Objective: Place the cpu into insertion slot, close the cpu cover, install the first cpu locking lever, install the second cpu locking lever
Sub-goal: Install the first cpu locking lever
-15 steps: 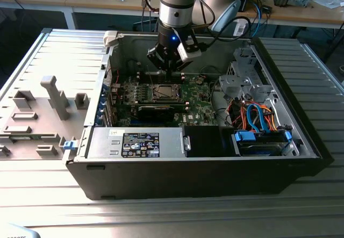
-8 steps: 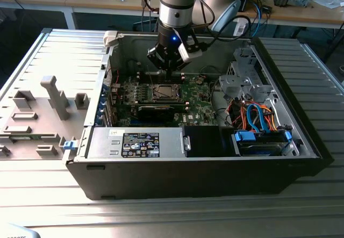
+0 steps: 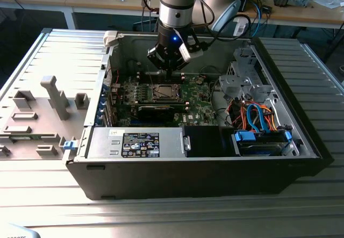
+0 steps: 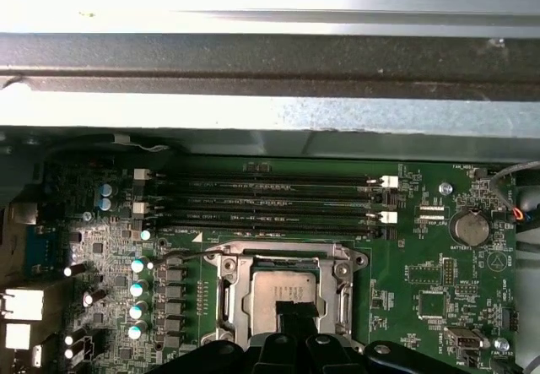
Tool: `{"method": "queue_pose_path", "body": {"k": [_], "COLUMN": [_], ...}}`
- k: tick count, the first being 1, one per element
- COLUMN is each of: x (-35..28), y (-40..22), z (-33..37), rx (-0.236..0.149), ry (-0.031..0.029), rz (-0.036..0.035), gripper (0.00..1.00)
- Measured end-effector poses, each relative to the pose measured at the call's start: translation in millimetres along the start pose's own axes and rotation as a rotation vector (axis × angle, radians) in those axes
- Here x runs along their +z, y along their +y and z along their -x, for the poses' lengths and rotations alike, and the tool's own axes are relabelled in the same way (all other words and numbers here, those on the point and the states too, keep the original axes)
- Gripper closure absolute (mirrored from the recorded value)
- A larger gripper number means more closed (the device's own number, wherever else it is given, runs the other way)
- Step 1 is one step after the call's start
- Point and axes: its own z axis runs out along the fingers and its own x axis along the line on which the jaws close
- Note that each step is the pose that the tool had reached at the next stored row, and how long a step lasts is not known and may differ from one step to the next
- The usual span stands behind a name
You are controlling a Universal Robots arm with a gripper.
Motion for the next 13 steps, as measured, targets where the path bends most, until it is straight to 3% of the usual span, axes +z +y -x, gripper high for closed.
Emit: {"method": "queue_pose_path", "body": {"k": [8,13], "x": [0.0,-2.6], "y": [0.0,0.1], "z": [-0.2,-2.6], "rx": [-0.005,-0.005], "ry": [-0.0001,-0.0013], "rz": [-0.0001,0.0037], "gripper": [0.89,0.89]}}
